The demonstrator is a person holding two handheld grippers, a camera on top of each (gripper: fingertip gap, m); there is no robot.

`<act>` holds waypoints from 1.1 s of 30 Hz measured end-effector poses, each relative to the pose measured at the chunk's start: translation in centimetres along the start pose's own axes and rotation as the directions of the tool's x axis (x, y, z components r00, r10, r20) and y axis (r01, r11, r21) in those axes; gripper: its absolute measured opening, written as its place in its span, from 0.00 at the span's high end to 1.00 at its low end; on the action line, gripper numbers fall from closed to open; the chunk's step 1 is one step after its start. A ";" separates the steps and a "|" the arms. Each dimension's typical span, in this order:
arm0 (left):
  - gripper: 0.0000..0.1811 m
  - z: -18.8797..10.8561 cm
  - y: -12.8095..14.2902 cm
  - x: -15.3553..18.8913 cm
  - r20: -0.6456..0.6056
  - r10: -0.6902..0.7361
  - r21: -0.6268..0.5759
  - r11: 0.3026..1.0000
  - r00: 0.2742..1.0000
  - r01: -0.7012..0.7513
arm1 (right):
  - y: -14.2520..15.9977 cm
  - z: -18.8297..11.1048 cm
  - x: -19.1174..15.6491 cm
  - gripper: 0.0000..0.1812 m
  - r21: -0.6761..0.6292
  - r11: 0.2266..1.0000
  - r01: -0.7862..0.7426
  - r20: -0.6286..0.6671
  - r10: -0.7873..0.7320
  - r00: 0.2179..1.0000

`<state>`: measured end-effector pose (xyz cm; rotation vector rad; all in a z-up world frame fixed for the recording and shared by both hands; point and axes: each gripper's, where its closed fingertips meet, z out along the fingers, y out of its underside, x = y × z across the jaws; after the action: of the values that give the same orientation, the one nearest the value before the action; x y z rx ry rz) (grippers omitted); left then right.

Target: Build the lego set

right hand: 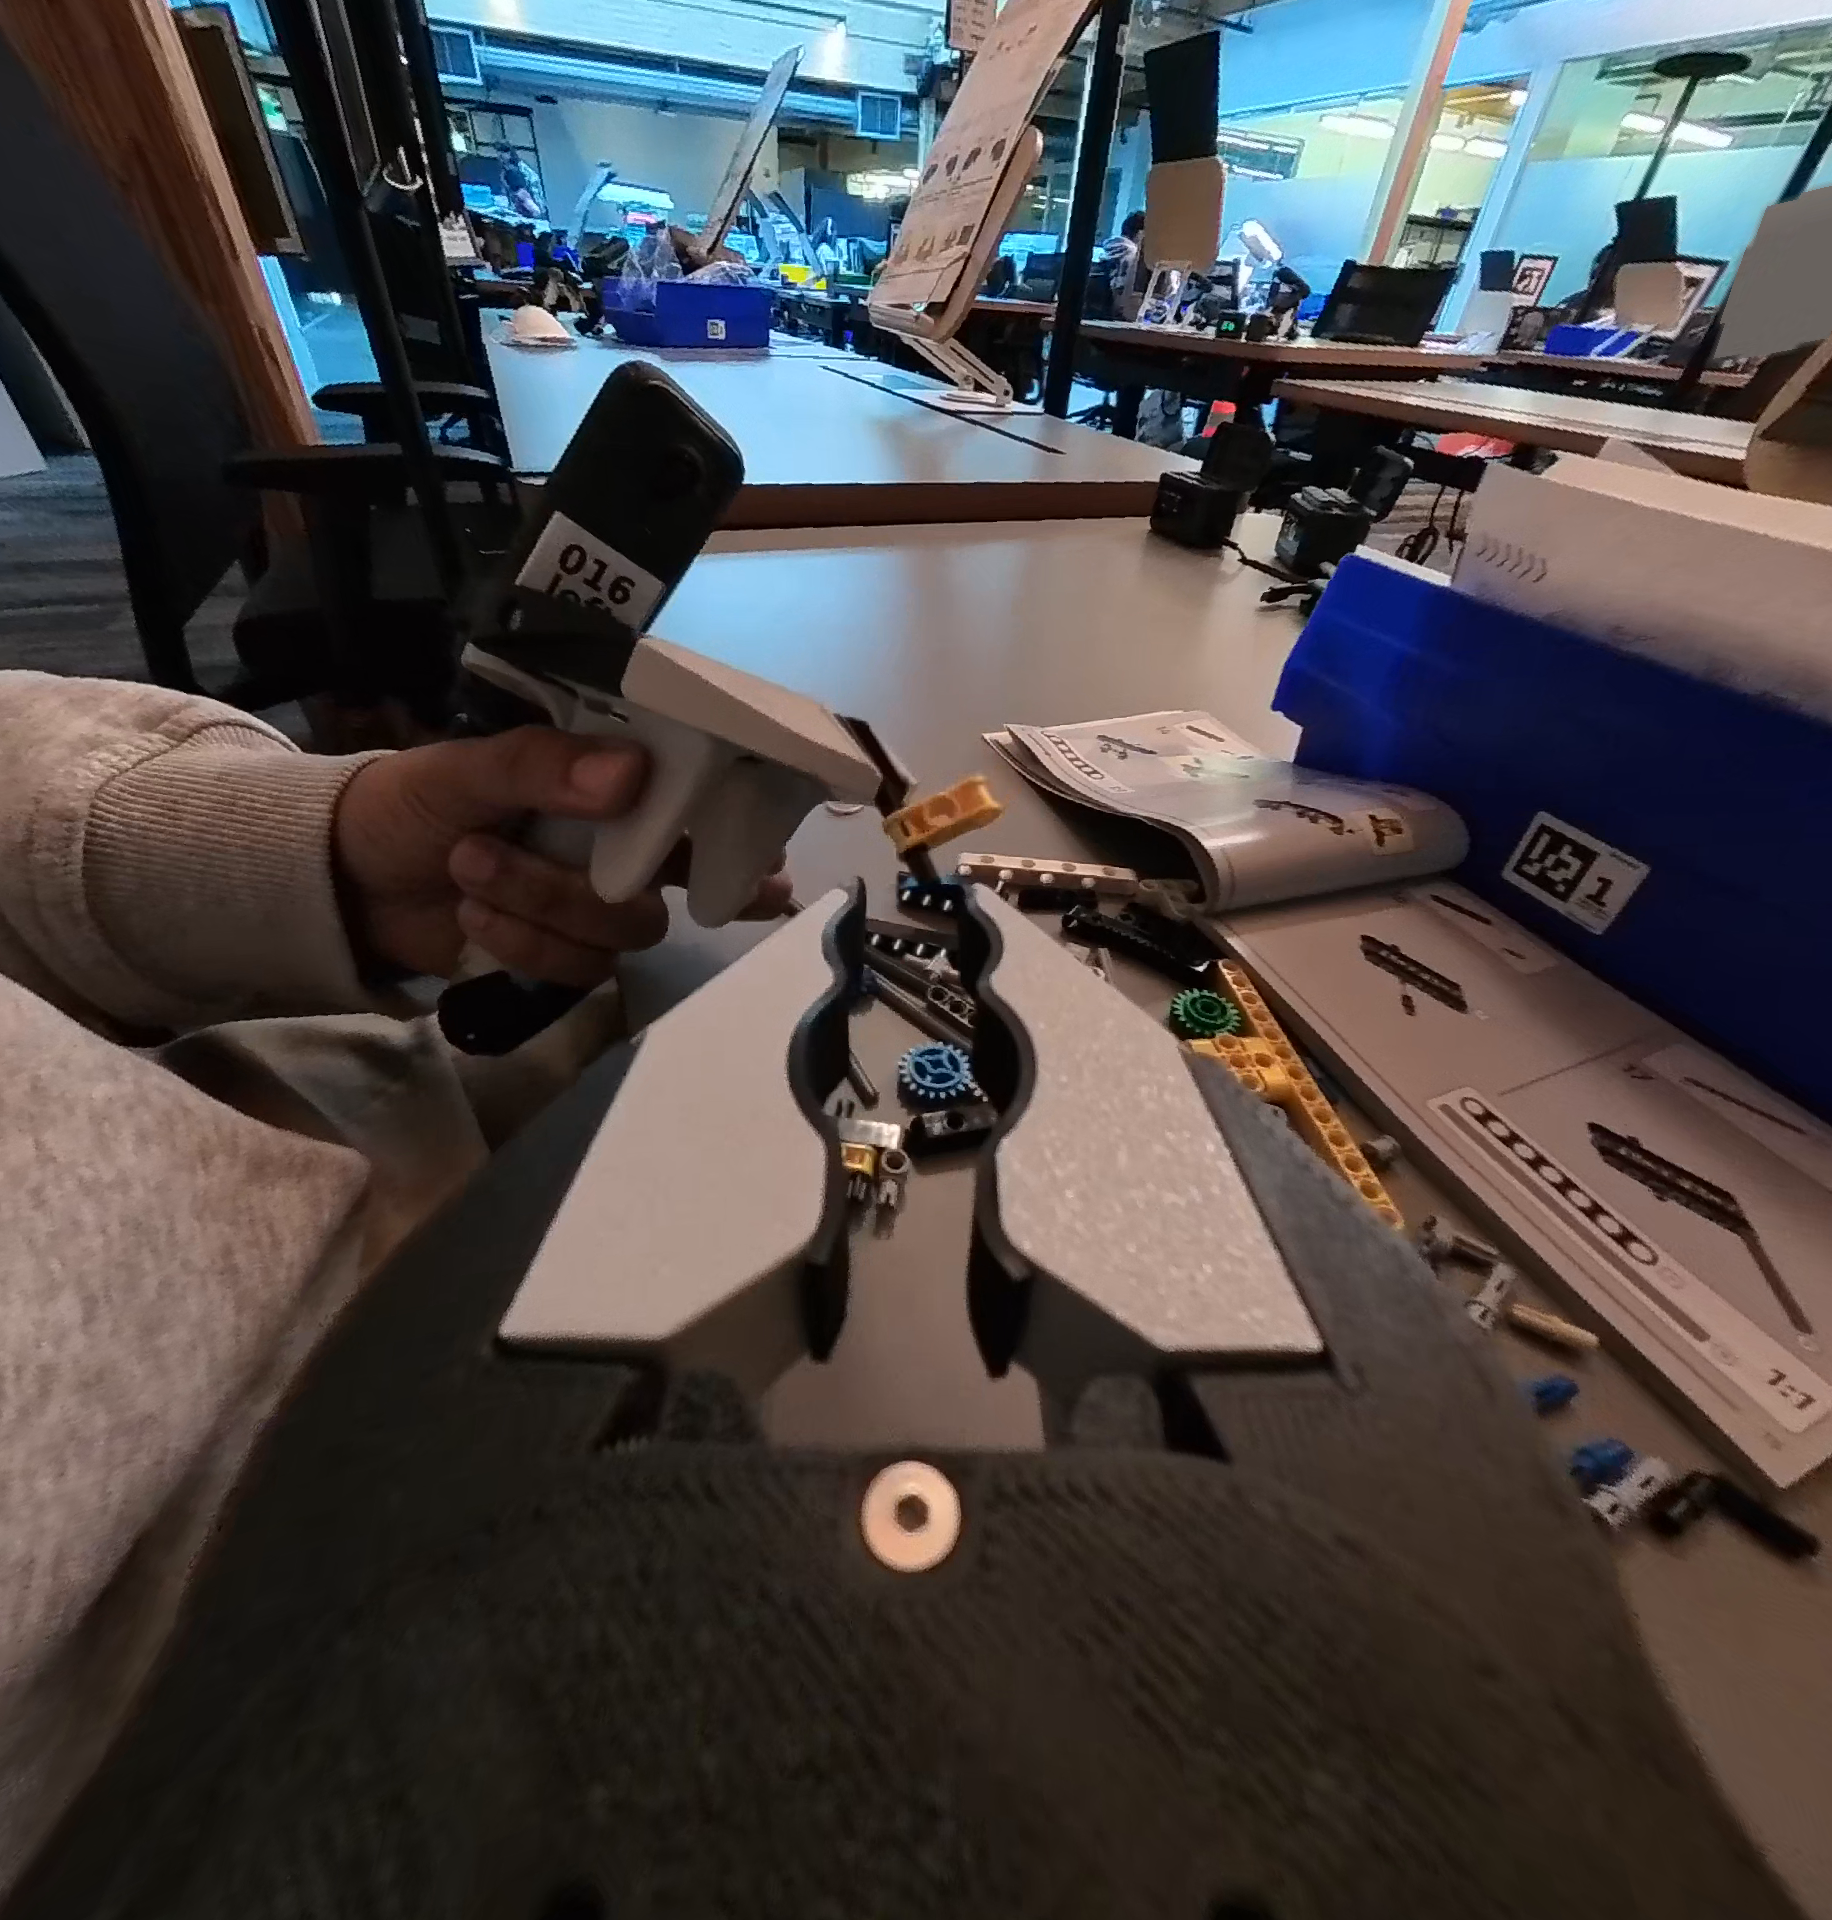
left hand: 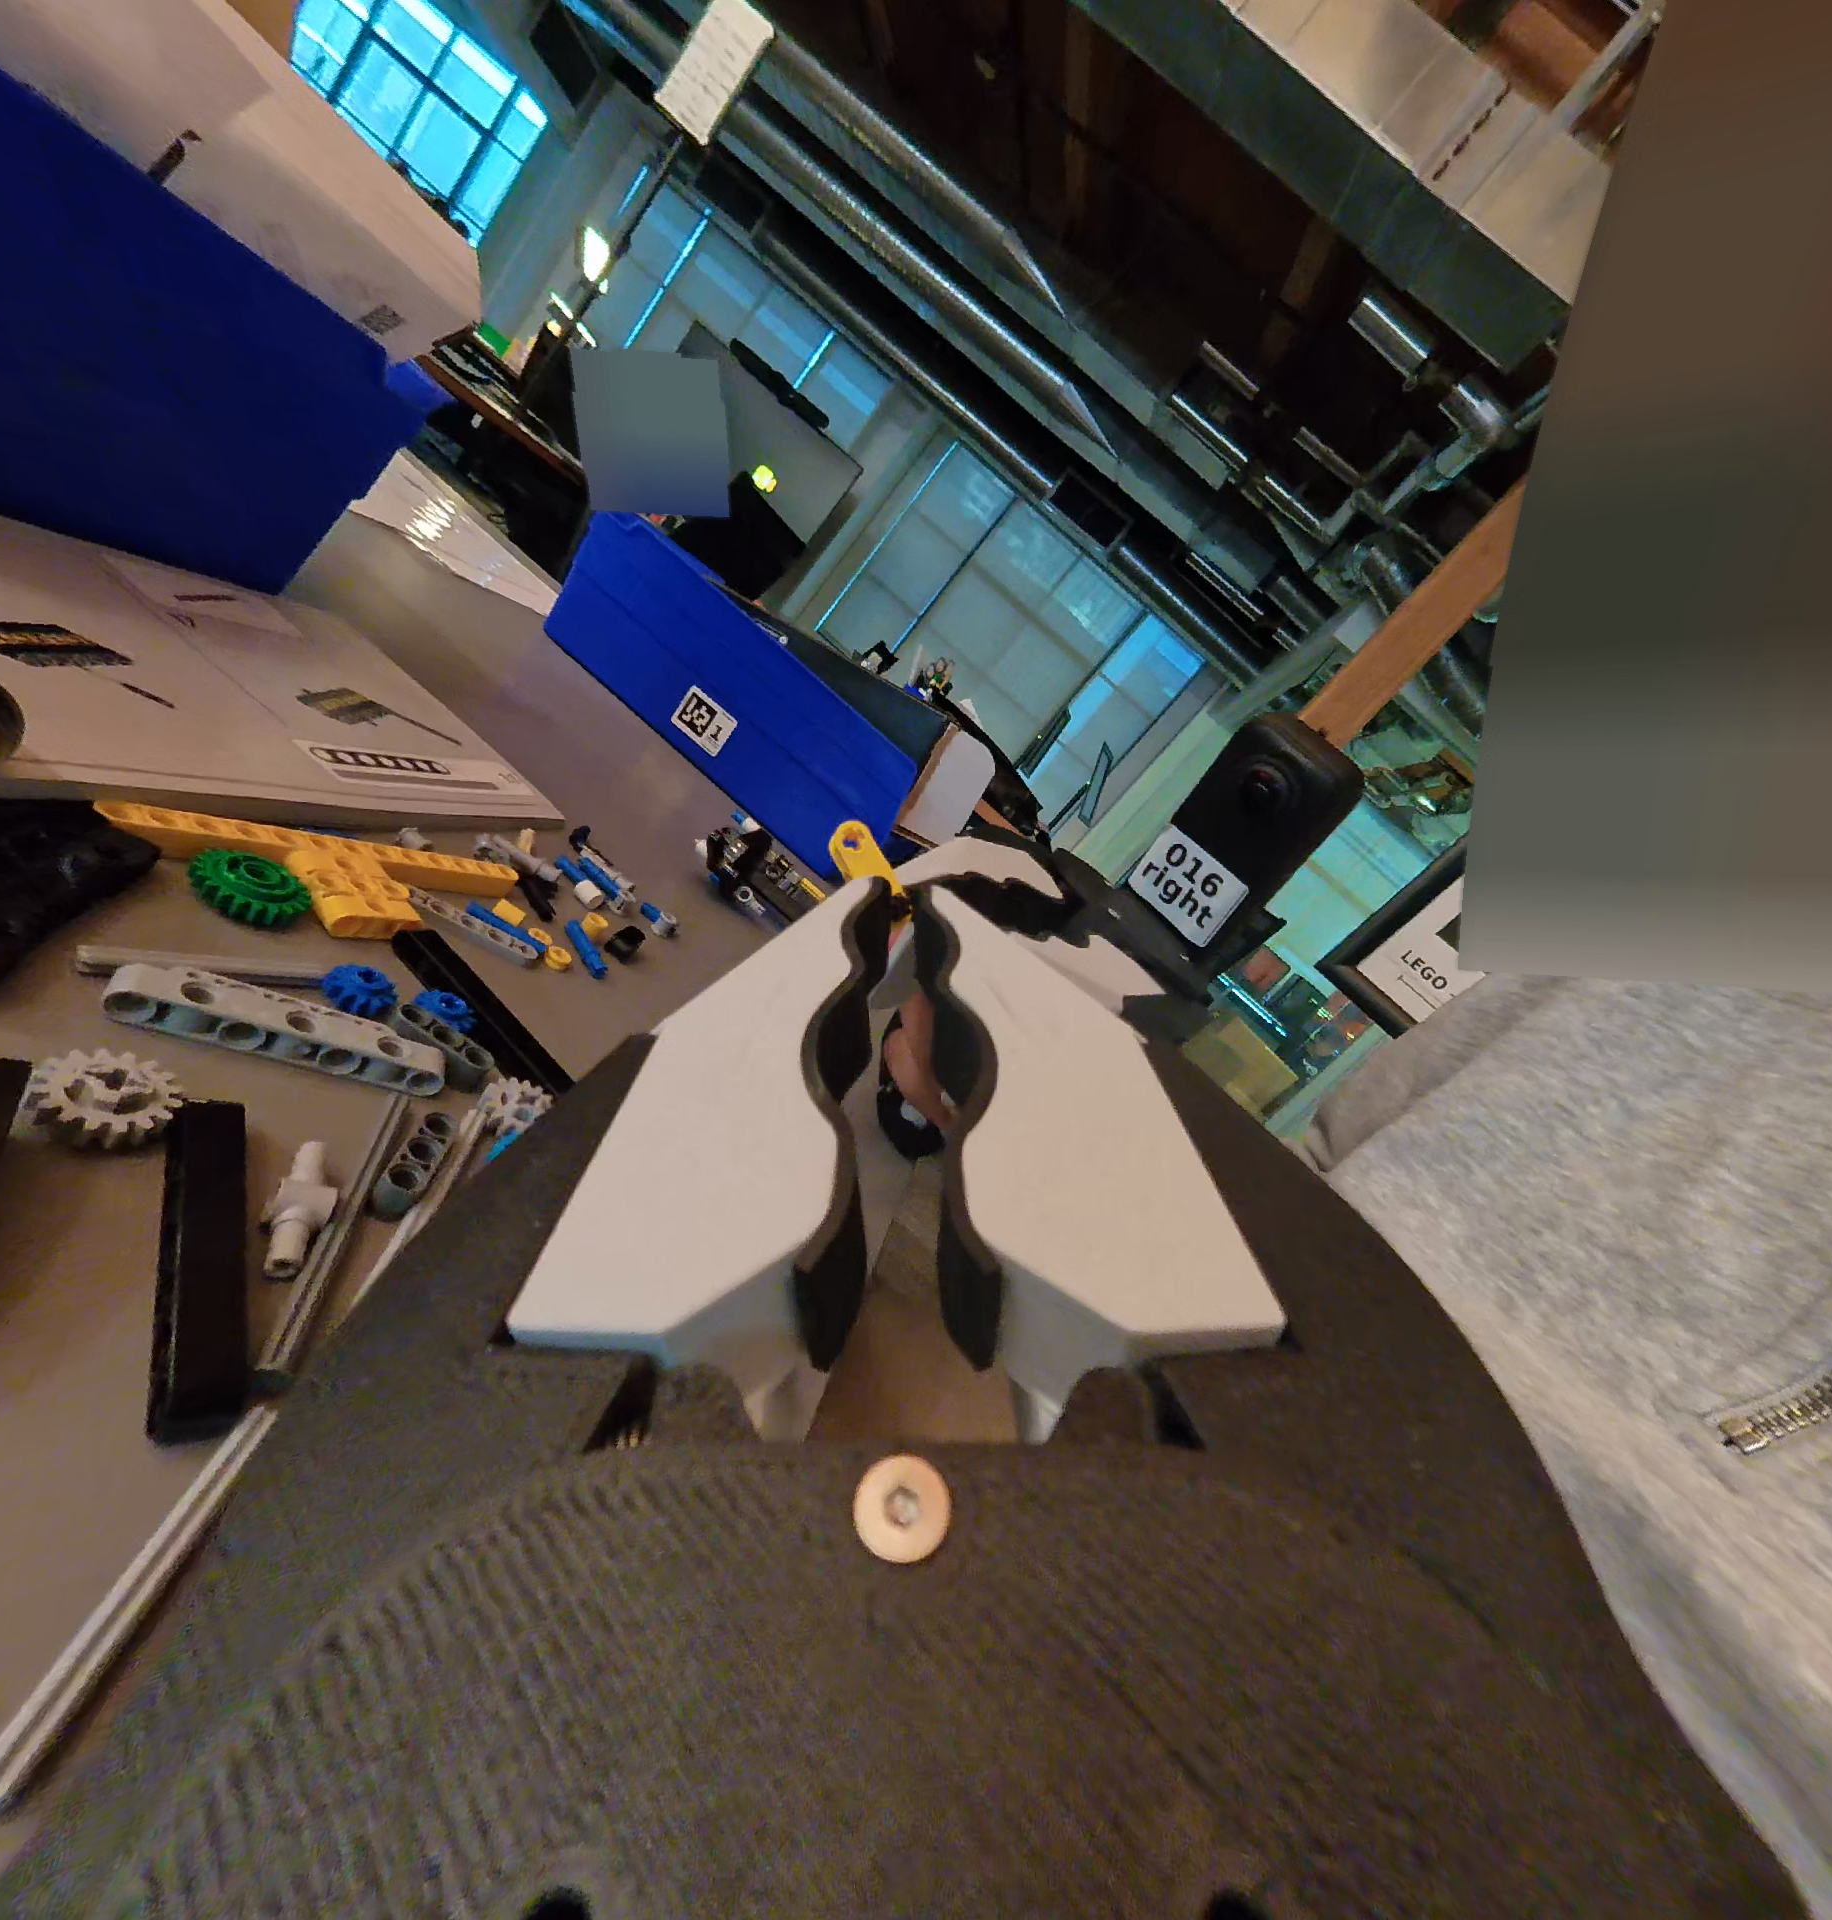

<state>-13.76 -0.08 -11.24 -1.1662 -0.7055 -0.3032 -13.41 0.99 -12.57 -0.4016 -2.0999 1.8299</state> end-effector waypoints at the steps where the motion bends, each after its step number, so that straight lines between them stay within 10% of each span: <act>1: 0.99 0.0 0.1 0.0 -0.004 -0.004 -0.005 1.000 1.000 0.004 | 0.0 0.0 0.0 0.92 0.001 1.000 -0.004 -0.001 0.004 1.000; 33: 0.90 0.4 0.6 0.0 -0.009 -0.065 -0.012 0.998 0.998 0.065 | 0.4 0.3 0.3 0.99 -0.038 0.999 0.028 -0.050 -0.030 0.998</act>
<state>-13.57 0.53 -11.61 -1.1537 -0.7350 -0.3680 -13.82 0.90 -13.00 -0.4203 -2.0977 1.7479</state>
